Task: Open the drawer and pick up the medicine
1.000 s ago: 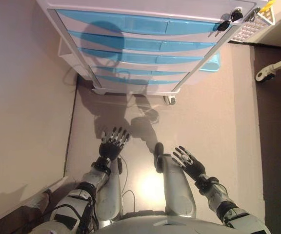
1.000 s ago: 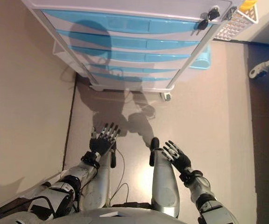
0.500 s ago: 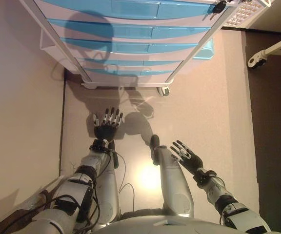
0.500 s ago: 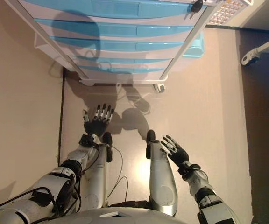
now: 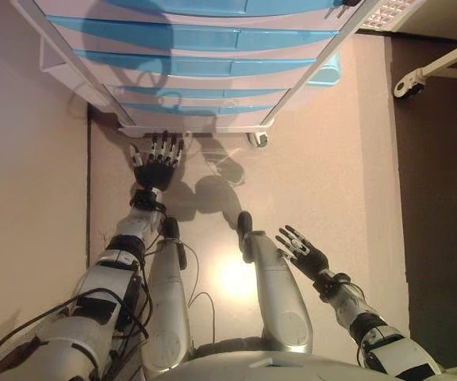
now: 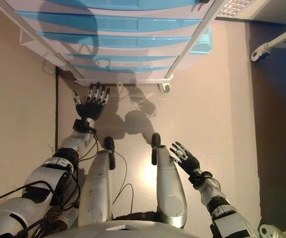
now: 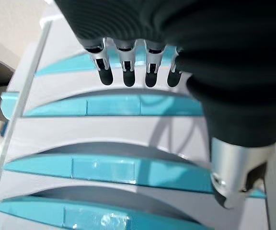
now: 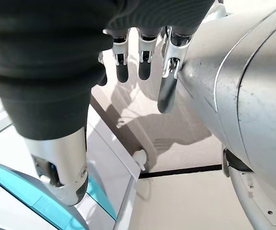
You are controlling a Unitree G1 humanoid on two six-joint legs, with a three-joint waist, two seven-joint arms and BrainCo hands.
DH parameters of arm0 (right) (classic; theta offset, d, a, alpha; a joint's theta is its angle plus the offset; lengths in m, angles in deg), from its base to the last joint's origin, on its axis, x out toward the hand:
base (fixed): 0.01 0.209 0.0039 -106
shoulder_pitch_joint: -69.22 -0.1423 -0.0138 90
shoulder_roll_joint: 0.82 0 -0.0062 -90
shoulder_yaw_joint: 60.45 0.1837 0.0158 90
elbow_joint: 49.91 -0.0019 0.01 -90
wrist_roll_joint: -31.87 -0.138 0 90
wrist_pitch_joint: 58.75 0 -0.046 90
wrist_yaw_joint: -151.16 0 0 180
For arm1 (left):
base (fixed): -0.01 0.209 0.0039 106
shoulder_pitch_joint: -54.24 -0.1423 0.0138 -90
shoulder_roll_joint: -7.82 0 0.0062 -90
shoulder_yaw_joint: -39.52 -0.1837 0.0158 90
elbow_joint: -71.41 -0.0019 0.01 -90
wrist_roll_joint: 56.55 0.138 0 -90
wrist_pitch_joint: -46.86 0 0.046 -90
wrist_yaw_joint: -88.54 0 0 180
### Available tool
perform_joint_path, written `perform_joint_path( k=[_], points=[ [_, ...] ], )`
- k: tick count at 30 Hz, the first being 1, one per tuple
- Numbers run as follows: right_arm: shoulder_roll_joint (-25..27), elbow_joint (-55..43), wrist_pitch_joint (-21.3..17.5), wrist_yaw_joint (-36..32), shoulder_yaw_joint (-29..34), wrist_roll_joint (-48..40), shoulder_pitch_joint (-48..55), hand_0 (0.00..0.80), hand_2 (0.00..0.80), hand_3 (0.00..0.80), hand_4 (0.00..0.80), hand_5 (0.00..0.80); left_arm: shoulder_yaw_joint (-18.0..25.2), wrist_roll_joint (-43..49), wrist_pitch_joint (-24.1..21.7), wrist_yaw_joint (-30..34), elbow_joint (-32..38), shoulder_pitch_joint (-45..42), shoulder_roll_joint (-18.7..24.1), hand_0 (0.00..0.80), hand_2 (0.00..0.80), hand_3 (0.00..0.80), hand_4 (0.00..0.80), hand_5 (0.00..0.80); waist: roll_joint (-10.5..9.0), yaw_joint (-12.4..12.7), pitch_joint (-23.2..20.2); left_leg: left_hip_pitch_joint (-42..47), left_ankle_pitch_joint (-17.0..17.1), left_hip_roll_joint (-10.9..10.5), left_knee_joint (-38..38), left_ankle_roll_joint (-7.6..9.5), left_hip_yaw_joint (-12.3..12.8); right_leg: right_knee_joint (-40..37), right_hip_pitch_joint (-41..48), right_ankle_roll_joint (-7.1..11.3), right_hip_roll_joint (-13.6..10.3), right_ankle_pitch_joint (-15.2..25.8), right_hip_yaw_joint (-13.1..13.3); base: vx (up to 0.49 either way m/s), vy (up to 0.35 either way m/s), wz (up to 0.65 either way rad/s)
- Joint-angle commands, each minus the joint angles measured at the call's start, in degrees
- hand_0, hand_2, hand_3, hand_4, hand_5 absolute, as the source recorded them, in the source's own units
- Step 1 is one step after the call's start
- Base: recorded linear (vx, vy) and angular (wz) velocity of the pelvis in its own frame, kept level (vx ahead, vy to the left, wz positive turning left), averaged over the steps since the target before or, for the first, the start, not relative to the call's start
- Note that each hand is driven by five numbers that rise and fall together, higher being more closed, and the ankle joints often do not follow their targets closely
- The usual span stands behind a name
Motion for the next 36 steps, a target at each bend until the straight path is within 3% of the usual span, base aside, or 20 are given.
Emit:
perform_joint_path(
  k=[1,14,26,36],
  points=[
    [1.6,-2.6,2.1,-0.6,-5.4,0.5,3.7,0.0,0.0,0.0,0.0,0.0,0.3,-2.1,-1.0,1.4,4.3,3.5,-0.3,0.0,0.0,0.0,0.0,0.0,1.22,-0.2,-0.2,-0.2,-1.1,-2.4,-2.4,1.94,2.3,-4.5,-1.0,0.98,1.4,5.7,-1.1,0.0,0.0,0.0],
    [2.9,-5.5,1.4,0.0,-8.1,-1.4,5.6,0.0,0.0,0.0,0.0,0.0,-2.8,-4.2,-3.8,-3.2,10.0,11.6,2.8,0.0,0.0,0.0,0.0,0.0,0.91,-1.2,0.2,-0.6,-1.5,-2.1,-2.3,1.63,3.1,-5.6,-1.0,0.53,1.3,6.1,-1.1,0.0,0.0,0.0],
    [4.2,-4.6,-0.1,-1.5,-9.5,-3.4,6.3,0.0,0.0,0.0,0.0,0.0,-4.4,-5.8,-7.1,-9.8,9.3,18.5,6.1,0.0,0.0,0.0,0.0,0.0,0.84,-2.4,0.2,-1.6,-1.8,-1.8,-1.4,1.6,3.8,-5.7,-2.1,-0.03,1.2,6.3,-0.5,0.001,0.001,0.0],
    [5.0,-3.8,-0.9,-2.5,-9.7,-4.0,6.8,0.0,0.0,0.0,0.0,0.0,-5.0,-7.8,-8.1,-6.4,9.9,21.5,8.2,0.0,0.0,0.0,0.0,0.0,0.93,-2.8,0.2,-2.0,-2.2,-2.0,-1.0,1.63,4.4,-5.8,-2.7,-0.24,1.1,6.4,0.0,0.003,0.005,-0.02]
  ],
)
